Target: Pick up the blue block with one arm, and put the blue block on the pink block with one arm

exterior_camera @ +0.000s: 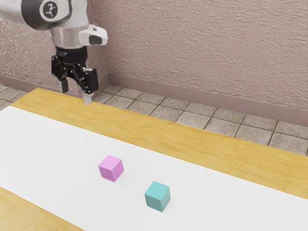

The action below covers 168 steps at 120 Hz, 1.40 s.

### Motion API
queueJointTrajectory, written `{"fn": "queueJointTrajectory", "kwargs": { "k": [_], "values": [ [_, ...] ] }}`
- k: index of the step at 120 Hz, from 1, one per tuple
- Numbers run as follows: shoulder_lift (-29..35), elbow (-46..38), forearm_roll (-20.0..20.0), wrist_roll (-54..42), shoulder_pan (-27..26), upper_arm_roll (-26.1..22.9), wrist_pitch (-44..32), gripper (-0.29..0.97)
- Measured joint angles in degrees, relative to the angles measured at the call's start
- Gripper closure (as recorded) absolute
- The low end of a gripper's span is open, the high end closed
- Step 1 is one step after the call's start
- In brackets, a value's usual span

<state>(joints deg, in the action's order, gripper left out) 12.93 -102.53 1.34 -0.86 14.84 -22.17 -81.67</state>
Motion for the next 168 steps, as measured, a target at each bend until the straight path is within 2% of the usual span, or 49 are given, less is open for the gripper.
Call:
{"fn": "queueJointTrajectory", "kwargs": {
  "k": [20,34,52,66,88,110,134,168],
  "values": [
    [0.4,-11.0,-0.5,0.3,-6.8,2.4,-8.1,0.00],
    [0.0,-18.4,-1.5,0.7,-8.2,2.3,-15.0,0.00],
    [-0.6,-22.1,-3.5,2.0,-9.0,-0.2,-22.2,0.00],
    [-5.7,-22.7,-4.7,3.0,-10.1,-1.0,-28.1,0.00],
    [-11.9,-22.5,-4.4,4.5,-10.7,-1.8,-34.5,0.00],
    [-14.8,-22.6,-3.2,6.7,-10.9,-3.3,-38.0,0.00],
    [-19.2,-22.7,-1.5,10.1,-15.9,-3.4,-42.1,0.00],
    [-22.5,-22.7,-0.9,15.6,-15.2,-3.0,-45.6,0.00]
  ]
}}
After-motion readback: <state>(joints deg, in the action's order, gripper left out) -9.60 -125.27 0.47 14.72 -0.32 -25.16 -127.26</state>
